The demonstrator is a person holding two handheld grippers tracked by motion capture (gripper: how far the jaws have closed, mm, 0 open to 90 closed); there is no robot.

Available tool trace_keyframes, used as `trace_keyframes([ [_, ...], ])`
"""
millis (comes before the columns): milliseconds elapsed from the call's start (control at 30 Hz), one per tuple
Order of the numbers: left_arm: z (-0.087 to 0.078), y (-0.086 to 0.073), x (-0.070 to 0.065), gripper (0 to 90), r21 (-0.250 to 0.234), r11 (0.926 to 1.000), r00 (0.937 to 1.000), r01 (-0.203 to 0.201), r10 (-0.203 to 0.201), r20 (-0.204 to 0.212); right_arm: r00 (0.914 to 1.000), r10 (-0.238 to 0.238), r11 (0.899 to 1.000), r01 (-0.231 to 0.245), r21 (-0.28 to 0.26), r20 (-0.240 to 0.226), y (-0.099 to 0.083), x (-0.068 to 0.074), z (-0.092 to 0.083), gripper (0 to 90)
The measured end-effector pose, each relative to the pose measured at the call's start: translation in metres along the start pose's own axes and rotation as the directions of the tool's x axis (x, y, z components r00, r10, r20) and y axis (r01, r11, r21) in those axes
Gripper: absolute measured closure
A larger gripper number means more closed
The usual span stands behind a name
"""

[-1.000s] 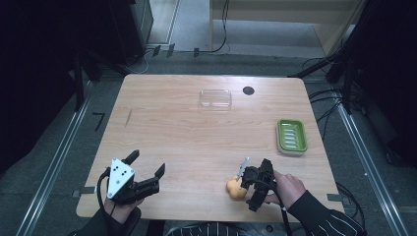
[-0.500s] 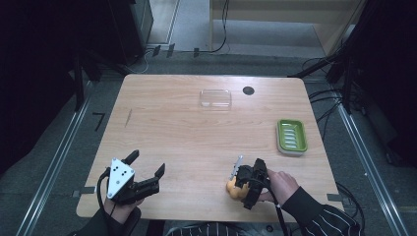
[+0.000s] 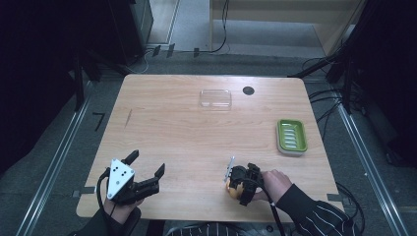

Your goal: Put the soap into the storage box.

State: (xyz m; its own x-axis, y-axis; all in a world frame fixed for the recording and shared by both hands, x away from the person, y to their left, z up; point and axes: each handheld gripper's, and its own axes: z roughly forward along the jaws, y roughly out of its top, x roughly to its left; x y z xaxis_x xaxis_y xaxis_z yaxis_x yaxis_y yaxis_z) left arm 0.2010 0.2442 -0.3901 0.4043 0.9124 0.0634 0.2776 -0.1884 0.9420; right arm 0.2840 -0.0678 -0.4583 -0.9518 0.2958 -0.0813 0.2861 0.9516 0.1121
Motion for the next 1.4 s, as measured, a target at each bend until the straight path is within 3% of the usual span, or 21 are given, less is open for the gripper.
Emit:
trace_keyframes([
  [167,0.000,0.000,0.000,13.7,0.000,1.0000,1.0000,0.001,-0.001,-0.001,0.9992,-0.038,0.999,0.038,0.011,-0.011,0.004,0.002,0.002,33.6],
  [300,0.000,0.000,0.000,13.7,0.000,1.0000,1.0000,0.000,0.000,0.000,0.9989,-0.045,0.998,0.045,0.033,0.009,0.006,0.004,0.003,39.4],
  [433,0.000,0.000,0.000,13.7,-0.001,1.0000,1.0000,-0.002,0.002,-0.001,0.9988,-0.047,0.998,0.046,0.030,0.011,0.005,0.004,0.003,39.8],
  [1033,-0.001,0.000,0.000,13.7,-0.004,1.0000,1.0000,0.003,-0.003,-0.003,0.9996,-0.010,1.000,0.009,0.005,0.026,0.002,0.002,-0.002,40.0],
  [1400,-0.001,0.000,0.000,13.7,-0.004,1.0000,1.0000,0.004,-0.004,-0.004,0.9982,0.050,0.999,-0.049,-0.016,0.032,-0.008,-0.006,-0.008,40.0],
])
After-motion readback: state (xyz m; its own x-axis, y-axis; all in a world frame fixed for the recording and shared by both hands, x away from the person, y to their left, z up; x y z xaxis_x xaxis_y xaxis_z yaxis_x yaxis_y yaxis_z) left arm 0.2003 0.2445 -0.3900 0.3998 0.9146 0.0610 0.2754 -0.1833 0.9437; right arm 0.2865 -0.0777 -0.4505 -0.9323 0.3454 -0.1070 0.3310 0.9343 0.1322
